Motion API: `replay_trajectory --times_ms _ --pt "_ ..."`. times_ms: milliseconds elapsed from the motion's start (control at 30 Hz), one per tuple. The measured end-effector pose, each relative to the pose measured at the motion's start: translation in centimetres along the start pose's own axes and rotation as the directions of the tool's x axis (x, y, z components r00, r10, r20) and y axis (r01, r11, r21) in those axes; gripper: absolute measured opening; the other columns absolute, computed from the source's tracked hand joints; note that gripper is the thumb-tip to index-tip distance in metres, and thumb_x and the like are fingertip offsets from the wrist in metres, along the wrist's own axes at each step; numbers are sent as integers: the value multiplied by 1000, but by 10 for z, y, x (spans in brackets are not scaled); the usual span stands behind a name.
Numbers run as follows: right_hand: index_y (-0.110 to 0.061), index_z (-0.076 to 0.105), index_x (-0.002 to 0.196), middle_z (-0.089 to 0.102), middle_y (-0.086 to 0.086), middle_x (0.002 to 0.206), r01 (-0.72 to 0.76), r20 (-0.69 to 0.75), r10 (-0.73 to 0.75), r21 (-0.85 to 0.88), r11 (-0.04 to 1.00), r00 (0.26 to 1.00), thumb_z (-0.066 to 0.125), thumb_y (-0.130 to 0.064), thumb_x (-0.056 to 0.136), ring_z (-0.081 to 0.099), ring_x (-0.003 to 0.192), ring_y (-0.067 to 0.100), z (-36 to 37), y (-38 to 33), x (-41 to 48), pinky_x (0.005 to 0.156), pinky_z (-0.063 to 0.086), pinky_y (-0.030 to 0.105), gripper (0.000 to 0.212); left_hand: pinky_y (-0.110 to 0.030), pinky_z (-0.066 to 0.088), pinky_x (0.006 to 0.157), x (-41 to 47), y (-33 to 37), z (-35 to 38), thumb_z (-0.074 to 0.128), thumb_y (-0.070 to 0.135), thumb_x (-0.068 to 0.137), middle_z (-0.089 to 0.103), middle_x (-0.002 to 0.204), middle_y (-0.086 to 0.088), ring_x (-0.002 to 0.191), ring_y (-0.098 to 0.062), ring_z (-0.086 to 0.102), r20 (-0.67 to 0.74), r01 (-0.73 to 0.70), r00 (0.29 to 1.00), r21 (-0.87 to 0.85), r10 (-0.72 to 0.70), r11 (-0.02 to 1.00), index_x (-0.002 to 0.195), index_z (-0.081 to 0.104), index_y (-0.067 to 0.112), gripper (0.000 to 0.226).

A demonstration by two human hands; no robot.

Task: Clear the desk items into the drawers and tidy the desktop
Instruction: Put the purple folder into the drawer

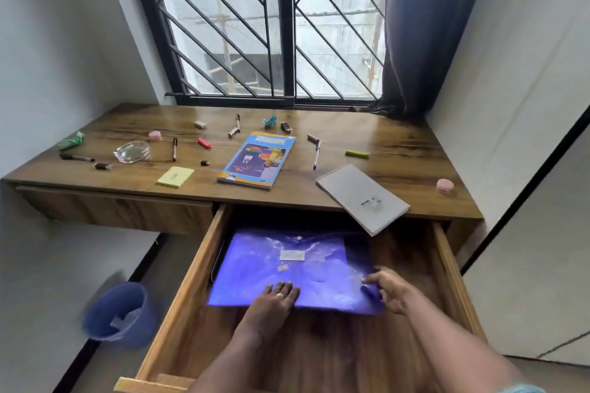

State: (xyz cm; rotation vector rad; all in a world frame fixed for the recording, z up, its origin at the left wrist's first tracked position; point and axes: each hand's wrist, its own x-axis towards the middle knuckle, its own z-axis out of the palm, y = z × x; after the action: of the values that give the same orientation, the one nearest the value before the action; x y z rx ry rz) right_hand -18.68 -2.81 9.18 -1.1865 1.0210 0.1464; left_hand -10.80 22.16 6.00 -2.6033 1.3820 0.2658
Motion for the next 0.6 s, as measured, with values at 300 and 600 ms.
replay_trajectory --times_ms 300,600 --pt "7 48 129 63 20 101 149 -92 -181 -284 947 979 58 27 72 56 72 23 15 4 37 38 44 10 61 -44 8 119 35 -27 3 40 19 99 6 160 -9 148 -27 5 169 245 958 -75 -230 967 151 8 11 62" --pt "5 58 120 54 4 69 178 -154 -351 -637 750 924 79 3 67 49 75 20 27 16 50 63 37 26 57 -47 11 119 42 -38 6 45 22 98 10 159 -6 147 -26 10 225 331 925 -77 -307 941 151 9 14 65"
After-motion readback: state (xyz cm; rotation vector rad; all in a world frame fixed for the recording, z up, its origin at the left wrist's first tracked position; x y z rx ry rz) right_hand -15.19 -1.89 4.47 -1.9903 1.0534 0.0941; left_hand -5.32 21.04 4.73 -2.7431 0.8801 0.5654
